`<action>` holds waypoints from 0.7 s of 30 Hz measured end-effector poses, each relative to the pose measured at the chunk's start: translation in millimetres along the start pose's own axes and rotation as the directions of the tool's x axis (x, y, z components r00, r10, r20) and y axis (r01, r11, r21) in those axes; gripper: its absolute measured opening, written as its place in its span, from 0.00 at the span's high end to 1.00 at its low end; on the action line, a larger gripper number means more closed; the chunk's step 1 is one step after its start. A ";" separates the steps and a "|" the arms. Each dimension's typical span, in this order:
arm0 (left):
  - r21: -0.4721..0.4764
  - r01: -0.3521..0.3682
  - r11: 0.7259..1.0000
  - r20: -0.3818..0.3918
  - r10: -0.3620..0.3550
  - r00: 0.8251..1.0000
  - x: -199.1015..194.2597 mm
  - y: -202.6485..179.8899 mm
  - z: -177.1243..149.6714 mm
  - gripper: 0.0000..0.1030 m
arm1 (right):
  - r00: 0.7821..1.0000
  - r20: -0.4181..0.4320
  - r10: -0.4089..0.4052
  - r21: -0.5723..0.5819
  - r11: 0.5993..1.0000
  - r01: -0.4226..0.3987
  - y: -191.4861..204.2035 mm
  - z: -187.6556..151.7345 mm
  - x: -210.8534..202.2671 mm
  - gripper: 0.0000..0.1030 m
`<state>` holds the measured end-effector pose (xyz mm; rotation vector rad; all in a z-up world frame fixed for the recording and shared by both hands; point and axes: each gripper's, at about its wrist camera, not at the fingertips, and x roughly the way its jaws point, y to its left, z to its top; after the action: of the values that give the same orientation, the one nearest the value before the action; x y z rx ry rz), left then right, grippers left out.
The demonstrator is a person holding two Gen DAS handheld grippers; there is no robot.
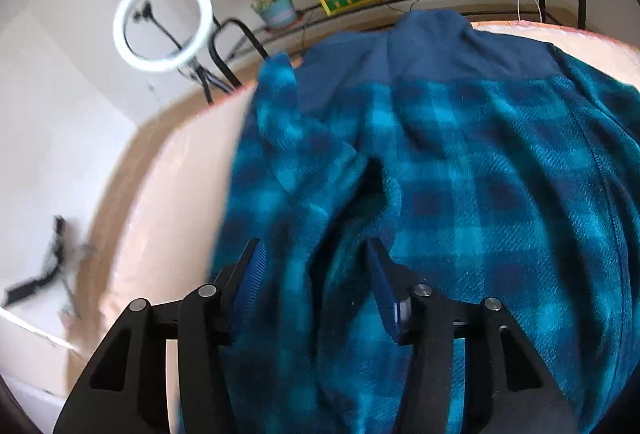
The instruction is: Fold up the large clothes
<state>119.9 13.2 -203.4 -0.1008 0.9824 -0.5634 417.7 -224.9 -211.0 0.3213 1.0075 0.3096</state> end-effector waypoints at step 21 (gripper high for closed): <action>-0.030 -0.233 0.972 0.197 0.234 0.952 -61.0 47.6 49.8 0.89 | 0.970 0.228 0.086 -0.210 0.977 -0.037 39.1 -9.9 -181.9 0.57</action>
<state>153.6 75.6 -144.8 -0.0448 0.7870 -0.3254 314.5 -260.3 -60.0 0.1969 0.7246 0.4179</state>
